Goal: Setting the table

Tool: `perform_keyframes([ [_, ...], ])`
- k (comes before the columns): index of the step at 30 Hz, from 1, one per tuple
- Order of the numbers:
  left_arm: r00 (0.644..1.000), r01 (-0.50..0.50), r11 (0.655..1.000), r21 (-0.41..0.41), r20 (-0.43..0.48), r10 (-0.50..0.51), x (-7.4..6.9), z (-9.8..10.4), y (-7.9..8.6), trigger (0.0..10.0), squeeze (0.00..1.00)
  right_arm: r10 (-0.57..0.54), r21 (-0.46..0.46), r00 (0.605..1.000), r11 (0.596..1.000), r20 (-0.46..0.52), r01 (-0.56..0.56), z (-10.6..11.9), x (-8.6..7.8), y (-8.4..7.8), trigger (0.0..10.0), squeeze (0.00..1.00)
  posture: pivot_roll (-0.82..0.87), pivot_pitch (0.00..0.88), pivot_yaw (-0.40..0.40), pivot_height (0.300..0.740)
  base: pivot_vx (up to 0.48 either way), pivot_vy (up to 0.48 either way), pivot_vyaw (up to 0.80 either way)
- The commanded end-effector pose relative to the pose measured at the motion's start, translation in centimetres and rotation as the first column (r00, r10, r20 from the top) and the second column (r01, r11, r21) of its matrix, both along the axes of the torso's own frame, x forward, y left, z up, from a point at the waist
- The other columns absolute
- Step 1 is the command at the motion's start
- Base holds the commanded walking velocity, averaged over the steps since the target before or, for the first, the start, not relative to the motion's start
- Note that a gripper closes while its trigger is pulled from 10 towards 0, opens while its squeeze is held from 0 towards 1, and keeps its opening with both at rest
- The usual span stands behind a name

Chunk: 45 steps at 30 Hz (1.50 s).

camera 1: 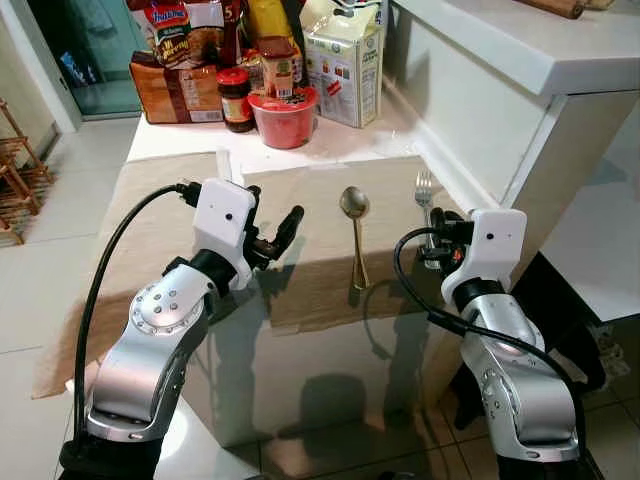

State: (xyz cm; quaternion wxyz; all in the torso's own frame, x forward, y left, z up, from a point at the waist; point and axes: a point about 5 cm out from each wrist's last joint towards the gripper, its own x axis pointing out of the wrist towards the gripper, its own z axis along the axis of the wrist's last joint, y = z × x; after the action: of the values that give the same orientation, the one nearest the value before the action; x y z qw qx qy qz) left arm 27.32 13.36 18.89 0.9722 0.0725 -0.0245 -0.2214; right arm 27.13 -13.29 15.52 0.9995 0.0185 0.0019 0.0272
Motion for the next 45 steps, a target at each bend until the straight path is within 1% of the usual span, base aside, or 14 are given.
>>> perform_keyframes([
  [1,1.000,-0.003,1.000,0.011,0.011,0.003,0.18,0.29,0.02,10.0,0.00,0.003,-0.008,1.000,1.000,-0.008,-0.003,-0.20,0.10,0.24,10.0,0.00,0.10,0.000,0.037,0.740,0.000,0.480,0.00],
  [6,1.000,0.005,0.999,0.046,0.017,-0.005,0.19,0.18,-0.12,10.0,0.00,0.009,-0.013,1.000,1.000,-0.003,-0.009,-0.22,0.11,0.45,10.0,0.00,0.10,0.000,0.037,0.740,0.000,0.480,0.00],
  [12,1.000,0.013,0.999,0.051,0.017,-0.014,0.30,0.09,-0.32,10.0,0.00,0.007,-0.021,1.000,1.000,-0.002,-0.007,-0.28,0.15,0.40,10.0,0.00,0.10,0.000,0.039,0.740,0.000,0.474,0.00],
  [17,1.000,0.012,0.999,0.051,0.016,-0.013,0.47,0.10,-0.41,10.0,0.00,0.005,-0.022,1.000,1.000,0.005,-0.005,-0.21,0.18,0.36,10.0,0.00,0.10,0.000,0.040,0.740,0.000,0.000,0.00],
  [18,1.000,0.012,0.999,0.053,0.016,-0.013,0.49,0.10,-0.42,10.0,0.00,0.000,-0.007,1.000,1.000,0.011,0.000,-0.12,0.15,0.30,10.0,0.23,0.10,0.000,0.039,0.740,0.000,0.000,0.00],
  [19,1.000,0.012,0.999,0.053,0.016,-0.013,0.49,0.10,-0.42,10.0,0.00,0.000,-0.007,1.000,1.000,0.011,0.000,-0.12,0.15,0.30,10.0,0.23,0.10,0.000,0.039,0.740,0.000,0.000,0.00],
  [20,1.000,0.013,0.999,0.049,0.017,-0.014,0.54,0.12,-0.42,10.0,0.00,-0.006,0.001,1.000,1.000,0.017,0.006,-0.03,0.13,0.21,10.0,1.00,0.10,0.000,0.040,0.740,0.000,0.000,0.00],
  [23,1.000,0.016,0.999,0.045,0.019,-0.017,0.54,0.18,-0.48,10.0,0.00,-0.006,-0.010,1.000,1.000,0.016,0.006,-0.07,0.15,0.16,10.0,1.00,0.10,0.000,0.041,0.740,0.000,0.000,0.00],
  [36,1.000,0.014,0.999,0.041,0.022,-0.015,0.48,0.27,-0.47,10.0,0.00,0.007,0.006,1.000,1.000,0.028,-0.008,0.01,0.12,0.47,10.0,1.00,0.10,0.000,0.040,0.740,0.000,0.000,0.00],
  [40,0.999,0.017,0.999,0.045,0.027,-0.019,0.40,0.31,-0.52,10.0,0.00,-0.003,-0.019,1.000,1.000,0.023,0.003,-0.02,0.22,0.41,10.0,1.00,0.10,0.000,0.039,0.740,0.000,0.000,0.00],
  [41,0.999,0.018,0.999,0.046,0.027,-0.019,0.38,0.31,-0.53,10.0,0.00,-0.007,-0.030,1.000,1.000,0.025,0.008,0.01,0.23,0.36,10.0,0.83,0.10,0.000,0.039,0.740,0.000,0.000,0.00],
  [42,0.999,0.020,0.999,0.048,0.028,-0.021,0.34,0.29,-0.56,10.0,0.00,-0.010,-0.038,1.000,0.999,0.029,0.011,0.08,0.24,0.32,10.0,0.01,0.10,0.000,0.039,0.740,0.000,0.000,0.00],
  [45,0.999,0.026,0.999,0.040,0.034,-0.028,0.24,0.37,-0.64,10.0,0.00,-0.004,-0.041,0.999,0.999,0.036,0.006,0.19,0.25,0.35,10.0,0.00,0.10,0.000,0.040,0.740,0.000,-0.329,0.00],
])
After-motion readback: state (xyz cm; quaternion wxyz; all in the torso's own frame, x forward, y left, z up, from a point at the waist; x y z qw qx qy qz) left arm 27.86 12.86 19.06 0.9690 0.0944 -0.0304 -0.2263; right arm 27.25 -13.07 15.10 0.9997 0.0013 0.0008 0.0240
